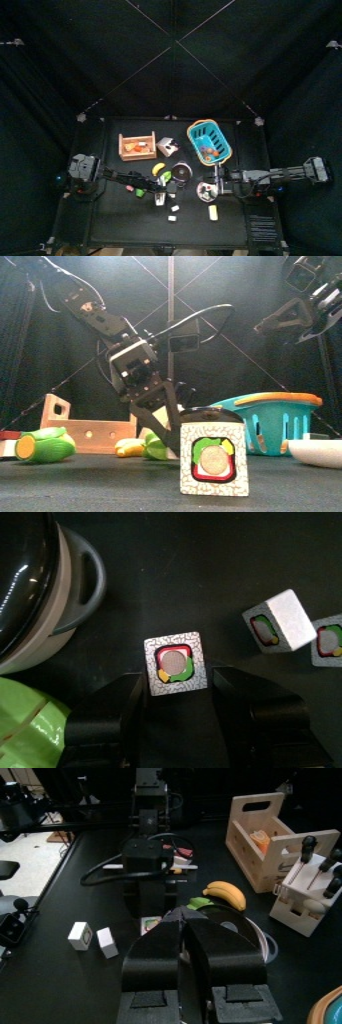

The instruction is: Grab sushi piece

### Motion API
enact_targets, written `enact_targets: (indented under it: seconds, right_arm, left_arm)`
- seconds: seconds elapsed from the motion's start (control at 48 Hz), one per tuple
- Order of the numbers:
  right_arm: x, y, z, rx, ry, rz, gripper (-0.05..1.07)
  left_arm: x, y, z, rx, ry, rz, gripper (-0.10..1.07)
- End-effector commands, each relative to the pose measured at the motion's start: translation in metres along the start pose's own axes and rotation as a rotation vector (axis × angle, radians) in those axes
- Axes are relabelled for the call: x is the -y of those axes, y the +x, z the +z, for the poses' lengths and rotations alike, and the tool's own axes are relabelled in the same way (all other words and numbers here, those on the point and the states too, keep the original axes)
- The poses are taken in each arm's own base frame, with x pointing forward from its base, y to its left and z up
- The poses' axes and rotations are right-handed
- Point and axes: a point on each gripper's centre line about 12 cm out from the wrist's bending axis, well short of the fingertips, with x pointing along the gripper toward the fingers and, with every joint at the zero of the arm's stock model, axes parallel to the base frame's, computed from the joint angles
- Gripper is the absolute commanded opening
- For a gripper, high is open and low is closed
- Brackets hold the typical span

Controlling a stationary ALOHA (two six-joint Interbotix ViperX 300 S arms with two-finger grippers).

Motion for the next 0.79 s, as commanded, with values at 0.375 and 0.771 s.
enact_targets:
  seconds: [0.375,0.771]
  right_arm:
    - [0.0,0.001,0.005,0.015,-0.003,0.001,0.01]
    - [0.0,0.001,0.003,0.011,-0.004,0.0,0.01]
  left_arm:
    - [0.002,-0.054,0.01,0.268,-0.005,-0.007,0.7]
    - [-0.002,-0.056,-0.002,0.288,-0.025,0.0,0.7]
